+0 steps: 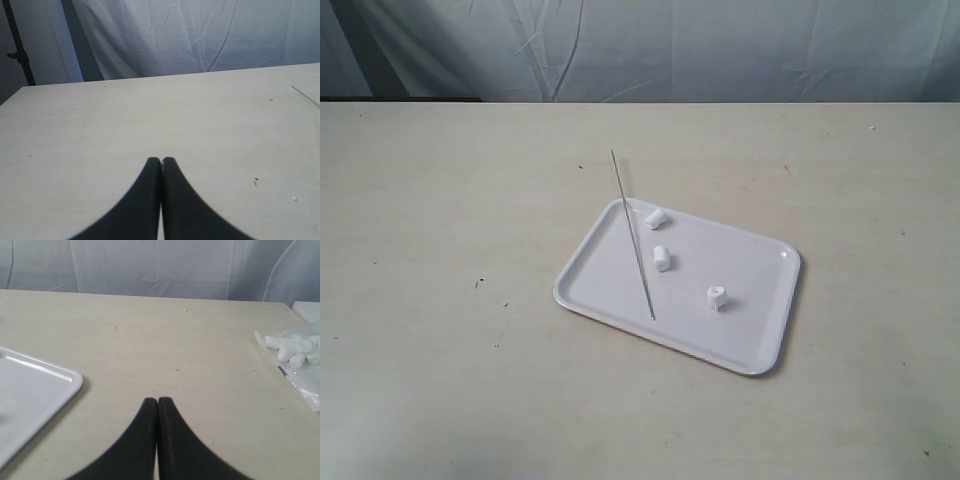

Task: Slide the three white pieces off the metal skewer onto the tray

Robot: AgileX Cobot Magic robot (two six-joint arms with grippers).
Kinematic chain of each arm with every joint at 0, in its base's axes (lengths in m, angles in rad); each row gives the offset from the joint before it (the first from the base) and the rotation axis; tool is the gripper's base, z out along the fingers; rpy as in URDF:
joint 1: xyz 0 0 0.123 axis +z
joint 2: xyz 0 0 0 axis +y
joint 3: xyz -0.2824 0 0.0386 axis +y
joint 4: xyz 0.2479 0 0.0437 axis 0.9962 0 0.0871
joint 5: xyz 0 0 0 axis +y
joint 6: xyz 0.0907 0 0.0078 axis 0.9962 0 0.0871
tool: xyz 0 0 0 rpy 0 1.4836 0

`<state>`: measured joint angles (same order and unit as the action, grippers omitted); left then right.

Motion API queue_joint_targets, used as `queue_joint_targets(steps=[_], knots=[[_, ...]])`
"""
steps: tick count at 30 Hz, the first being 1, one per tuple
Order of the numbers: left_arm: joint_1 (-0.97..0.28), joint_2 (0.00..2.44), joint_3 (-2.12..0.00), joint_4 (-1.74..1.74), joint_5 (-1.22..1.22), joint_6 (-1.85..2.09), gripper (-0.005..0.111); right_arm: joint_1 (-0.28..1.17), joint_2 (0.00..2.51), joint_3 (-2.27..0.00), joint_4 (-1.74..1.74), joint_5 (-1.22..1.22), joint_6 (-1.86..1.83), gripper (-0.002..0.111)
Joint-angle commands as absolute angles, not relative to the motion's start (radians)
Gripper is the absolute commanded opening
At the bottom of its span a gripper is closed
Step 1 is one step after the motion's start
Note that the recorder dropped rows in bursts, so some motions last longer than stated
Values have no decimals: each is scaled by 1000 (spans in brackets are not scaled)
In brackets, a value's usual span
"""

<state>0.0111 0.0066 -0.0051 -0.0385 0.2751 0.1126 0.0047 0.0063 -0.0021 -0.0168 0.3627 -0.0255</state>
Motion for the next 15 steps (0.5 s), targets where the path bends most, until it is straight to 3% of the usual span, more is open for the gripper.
queue_joint_targets(steps=[1,15], knots=[[17,0,0,-49,261,110,0,-2,0,0,-14,359,-26,-1],[17,0,0,-30,261,112,0,-2,0,0,-14,359,-26,-1]])
